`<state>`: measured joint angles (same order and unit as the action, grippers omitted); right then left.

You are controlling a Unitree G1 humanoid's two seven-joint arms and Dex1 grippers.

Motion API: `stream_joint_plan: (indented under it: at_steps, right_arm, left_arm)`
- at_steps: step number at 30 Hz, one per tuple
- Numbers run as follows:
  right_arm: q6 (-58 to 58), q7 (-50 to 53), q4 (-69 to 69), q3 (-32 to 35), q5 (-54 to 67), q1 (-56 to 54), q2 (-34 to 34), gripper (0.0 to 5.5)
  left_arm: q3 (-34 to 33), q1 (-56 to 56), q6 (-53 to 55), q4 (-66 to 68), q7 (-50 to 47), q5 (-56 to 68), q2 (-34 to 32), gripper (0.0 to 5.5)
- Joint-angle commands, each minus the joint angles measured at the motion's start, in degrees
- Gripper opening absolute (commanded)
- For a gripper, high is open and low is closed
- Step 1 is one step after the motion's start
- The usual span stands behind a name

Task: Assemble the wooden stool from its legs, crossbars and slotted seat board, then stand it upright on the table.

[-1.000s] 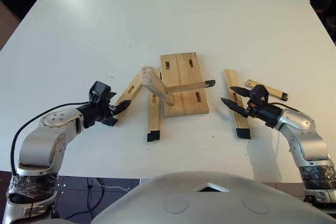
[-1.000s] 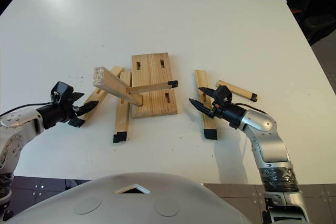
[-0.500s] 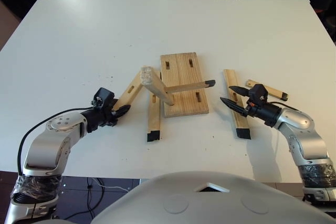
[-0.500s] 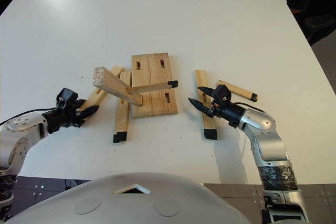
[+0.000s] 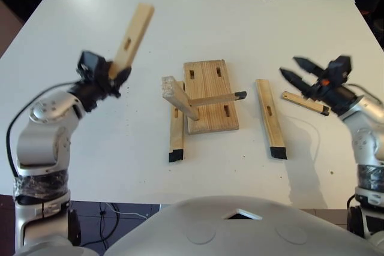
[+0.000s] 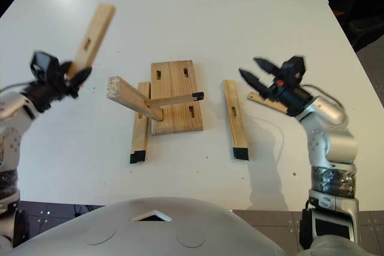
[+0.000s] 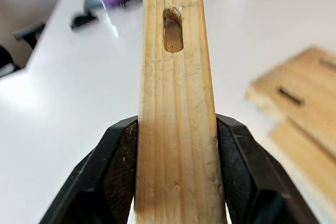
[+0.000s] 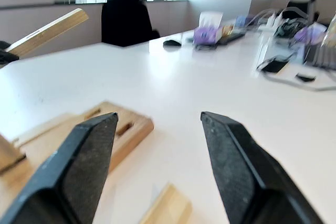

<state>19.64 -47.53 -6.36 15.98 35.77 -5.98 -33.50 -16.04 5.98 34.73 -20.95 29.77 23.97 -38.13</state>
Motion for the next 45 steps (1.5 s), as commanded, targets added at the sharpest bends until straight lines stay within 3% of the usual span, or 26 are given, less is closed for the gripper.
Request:
stream_joint_plan:
  at_steps: [1,4,7,12,30,36,44,45]
  right_arm:
    - [5.52,0.85,-4.60,0.91,5.00,-8.20,-2.59,2.90]
    - [10.18,0.17,-8.92,0.14,11.01,-13.33,-2.79,2.90]
    - [12.96,-1.60,-12.46,-1.86,15.83,-17.81,-2.58,2.90]
    - [16.42,-7.04,-15.84,-5.39,22.38,-23.02,-2.87,2.90]
    - [20.31,-13.24,-13.94,-6.20,27.33,-30.08,-4.89,2.90]
    - [20.79,-16.18,-14.80,-6.50,27.13,-28.82,-6.84,2.06]
    - [19.36,-19.13,-12.30,-6.81,24.24,-27.73,-8.32,2.06]
    - [18.88,-18.81,-12.07,-6.94,23.72,-27.87,-8.08,2.06]
  left_arm:
    - [-1.21,9.19,-1.66,-6.68,8.18,8.81,-3.02,2.03]
    - [-0.80,18.70,1.92,-8.47,12.78,18.63,-4.55,2.03]
    - [2.40,26.63,5.04,-9.48,12.88,28.17,-1.08,2.03]
    - [8.59,25.29,7.53,-14.15,12.59,36.06,3.09,2.03]
    - [15.79,25.08,7.10,-9.79,23.22,31.38,-0.01,2.03]
    - [15.99,26.25,7.48,-9.18,24.08,31.59,-0.09,2.03]
    - [14.64,27.39,9.29,-7.51,23.44,33.01,0.51,2.03]
    - [14.76,27.66,9.49,-7.33,22.94,32.75,0.85,2.38]
